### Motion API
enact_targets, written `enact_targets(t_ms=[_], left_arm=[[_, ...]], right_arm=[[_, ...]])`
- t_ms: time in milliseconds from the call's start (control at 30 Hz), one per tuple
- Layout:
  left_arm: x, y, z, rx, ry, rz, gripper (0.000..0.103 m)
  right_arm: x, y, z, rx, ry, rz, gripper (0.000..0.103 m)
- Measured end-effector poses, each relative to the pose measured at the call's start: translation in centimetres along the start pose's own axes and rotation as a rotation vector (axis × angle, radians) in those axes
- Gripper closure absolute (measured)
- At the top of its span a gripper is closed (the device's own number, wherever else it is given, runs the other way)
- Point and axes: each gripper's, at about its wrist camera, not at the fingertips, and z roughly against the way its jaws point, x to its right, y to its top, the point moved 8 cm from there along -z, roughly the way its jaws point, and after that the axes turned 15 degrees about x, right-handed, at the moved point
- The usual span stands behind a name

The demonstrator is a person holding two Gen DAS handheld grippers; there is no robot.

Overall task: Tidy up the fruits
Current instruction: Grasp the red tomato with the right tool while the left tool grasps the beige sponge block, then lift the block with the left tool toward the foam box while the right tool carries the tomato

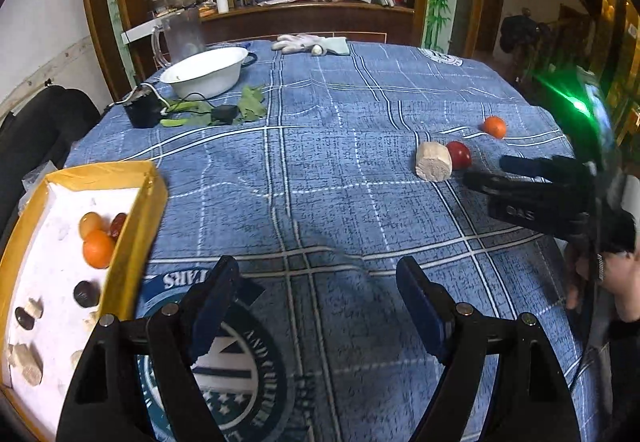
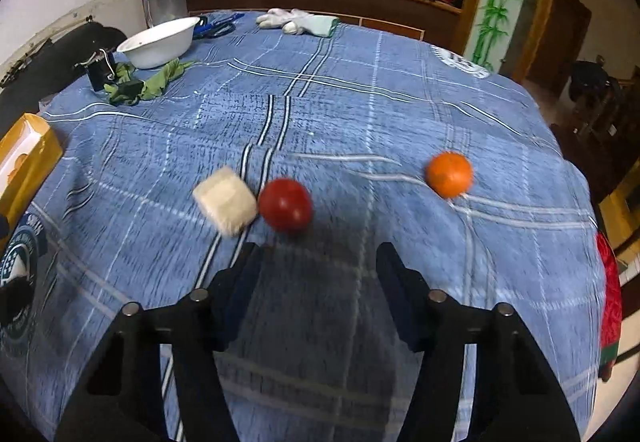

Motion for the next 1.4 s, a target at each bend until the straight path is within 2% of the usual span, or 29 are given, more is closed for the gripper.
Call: enact_targets(t_ms=[133, 233, 400, 667, 767, 800, 833, 867, 900, 1033, 1400], left_arm=[[0.6, 0.1, -1.1, -0.011, -0.018, -0.009, 0.022], [1.3, 0.4, -1.9, -0.015, -0.023, -0.018, 0.022], [3.1, 1.6, -3.5, -0.002, -0.045, -0.018, 0.022], [9.4, 3.9, -7.4, 0.01, -0.127, -0.031, 0.022], [10.7, 4.1, -9.2, 0.011, -0.096, -0.069, 0.023], [10.8, 4.3, -9.7, 0.013, -0.086, -0.065, 0.024], [10.9, 4.3, -10.2, 0.011, -0.089, -0.055, 0.04], [10.9, 4.1, -11.0, -0.016, -0.085, -0.056, 0.066], [10.9, 3.9, -11.4, -0.034, -0.081, -0.064, 0.067], [10.2, 3.5, -10.2, -0.017, -0.102, -0.072, 0.067], [5.0, 0.8, -3.3, -0.007, -0.035, -0.02, 0.067]], right_arm=[[-0.9, 0.6, -2.0, -0.008, 0.026, 0.011, 0.05], [-1.3, 1.1, -2.6, -0.006, 0.071, -0.031, 0.073], [-0.3, 0.6, -1.3, 0.003, 0.068, -0.075, 0.073], [4.4, 0.0, 5.2, 0.119, 0.003, -0.235, 0.072], [5.4, -0.3, 6.5, 0.144, -0.005, -0.269, 0.073], [5.6, -0.5, 6.7, 0.148, -0.006, -0.28, 0.073], [5.7, -0.7, 6.7, 0.147, -0.007, -0.285, 0.073], [5.8, -0.8, 6.7, 0.145, -0.004, -0.288, 0.073], [5.8, -0.9, 6.6, 0.141, 0.0, -0.292, 0.073], [5.4, -0.8, 6.7, 0.145, 0.011, -0.283, 0.073], [0.4, -1.7, 9.5, 0.154, 0.05, -0.271, 0.072]])
